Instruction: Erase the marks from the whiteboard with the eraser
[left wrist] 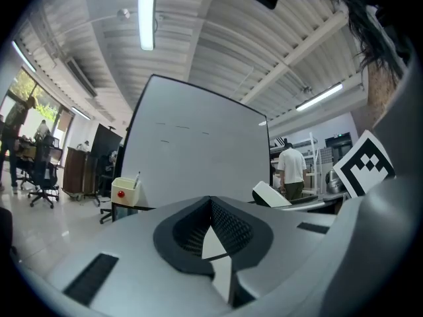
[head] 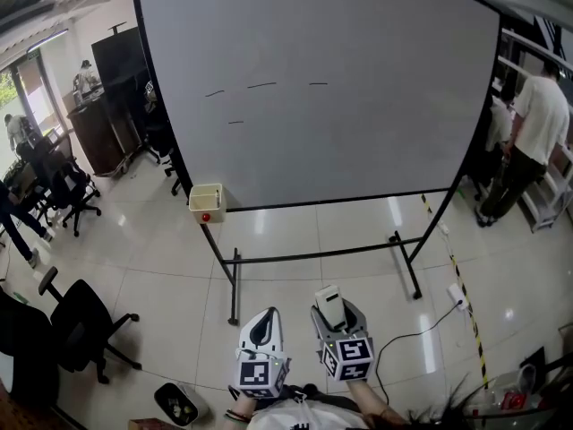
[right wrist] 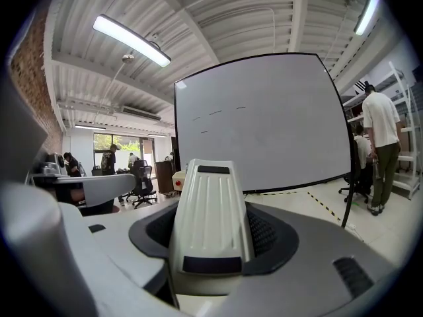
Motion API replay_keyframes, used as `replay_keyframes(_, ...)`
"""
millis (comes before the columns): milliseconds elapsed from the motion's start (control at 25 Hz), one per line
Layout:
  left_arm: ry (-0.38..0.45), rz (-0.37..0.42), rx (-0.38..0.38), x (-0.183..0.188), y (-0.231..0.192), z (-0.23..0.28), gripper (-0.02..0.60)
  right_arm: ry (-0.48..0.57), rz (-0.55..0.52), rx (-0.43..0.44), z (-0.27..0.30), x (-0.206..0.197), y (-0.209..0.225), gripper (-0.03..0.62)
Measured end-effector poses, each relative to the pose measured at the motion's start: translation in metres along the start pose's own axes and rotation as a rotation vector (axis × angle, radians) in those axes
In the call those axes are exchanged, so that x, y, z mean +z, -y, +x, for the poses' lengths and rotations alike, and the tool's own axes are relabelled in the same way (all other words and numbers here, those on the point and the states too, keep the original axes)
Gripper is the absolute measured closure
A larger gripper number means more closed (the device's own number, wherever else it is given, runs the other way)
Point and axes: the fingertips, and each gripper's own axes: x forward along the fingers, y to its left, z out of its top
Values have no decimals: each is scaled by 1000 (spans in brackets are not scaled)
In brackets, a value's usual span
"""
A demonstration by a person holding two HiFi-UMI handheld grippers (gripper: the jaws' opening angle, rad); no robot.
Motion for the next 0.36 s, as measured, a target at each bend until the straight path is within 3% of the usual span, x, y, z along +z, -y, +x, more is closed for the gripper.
replay_keyframes(360,-12,-3,-24,-6,1,-6,586,-6,-21,-25,0,-10,-2,319)
